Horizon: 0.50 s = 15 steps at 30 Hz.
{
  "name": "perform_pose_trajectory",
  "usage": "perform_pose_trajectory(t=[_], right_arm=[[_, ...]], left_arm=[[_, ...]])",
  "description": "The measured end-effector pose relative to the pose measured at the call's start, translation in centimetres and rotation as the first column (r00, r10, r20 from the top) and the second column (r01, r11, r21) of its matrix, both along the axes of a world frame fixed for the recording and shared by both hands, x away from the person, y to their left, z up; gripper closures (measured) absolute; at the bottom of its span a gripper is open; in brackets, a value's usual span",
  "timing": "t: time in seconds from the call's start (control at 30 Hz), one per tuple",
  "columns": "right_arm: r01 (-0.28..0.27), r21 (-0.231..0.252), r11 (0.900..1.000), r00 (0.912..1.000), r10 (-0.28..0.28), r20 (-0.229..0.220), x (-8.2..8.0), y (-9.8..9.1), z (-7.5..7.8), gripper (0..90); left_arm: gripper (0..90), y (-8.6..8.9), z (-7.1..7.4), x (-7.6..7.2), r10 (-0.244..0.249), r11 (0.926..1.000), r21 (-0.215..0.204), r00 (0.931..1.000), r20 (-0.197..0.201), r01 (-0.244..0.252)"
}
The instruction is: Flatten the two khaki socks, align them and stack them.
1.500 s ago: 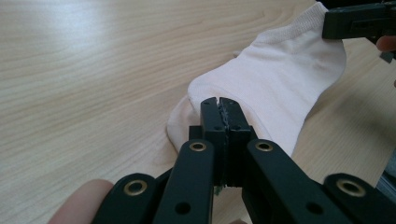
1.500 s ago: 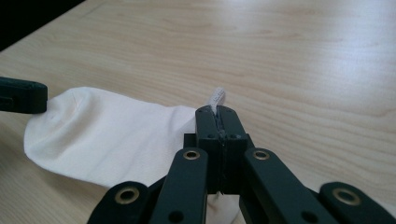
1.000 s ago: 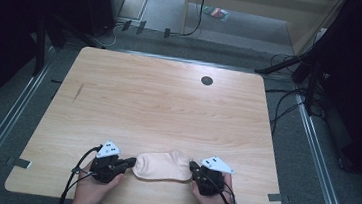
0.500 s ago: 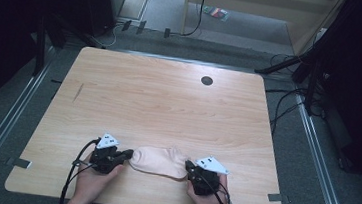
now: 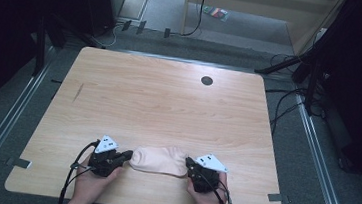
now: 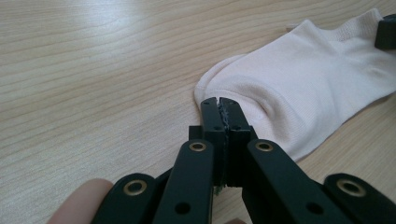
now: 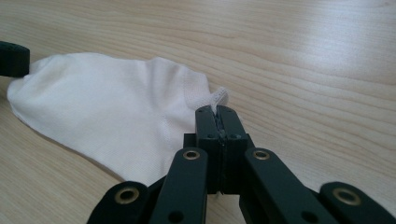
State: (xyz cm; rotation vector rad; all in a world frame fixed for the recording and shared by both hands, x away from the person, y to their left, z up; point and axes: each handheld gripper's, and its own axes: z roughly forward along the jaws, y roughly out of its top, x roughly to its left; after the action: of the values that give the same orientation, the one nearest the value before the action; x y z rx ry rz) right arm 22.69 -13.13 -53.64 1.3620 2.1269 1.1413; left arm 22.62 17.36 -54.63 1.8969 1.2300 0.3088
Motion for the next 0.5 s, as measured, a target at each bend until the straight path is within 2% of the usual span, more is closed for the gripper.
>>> perform_pose_trajectory(t=[0.2, 0.5], right_arm=[[0.013, -0.016, 0.9998, 0.9999, -0.013, 0.006, 0.8, 0.1, -0.5, 90.0], [0.034, -0.022, 0.9992, 0.9994, -0.033, 0.011, 1.9, 0.4, -1.0, 90.0]], left_arm=[[90.0, -0.2, -0.3, 0.3, 0.003, 1.0000, 0.008, 1.0000, -0.007, -0.003], [90.0, -0.1, -0.4, 0.9, 0.014, 0.9999, -0.004, 0.9998, -0.014, -0.014]])
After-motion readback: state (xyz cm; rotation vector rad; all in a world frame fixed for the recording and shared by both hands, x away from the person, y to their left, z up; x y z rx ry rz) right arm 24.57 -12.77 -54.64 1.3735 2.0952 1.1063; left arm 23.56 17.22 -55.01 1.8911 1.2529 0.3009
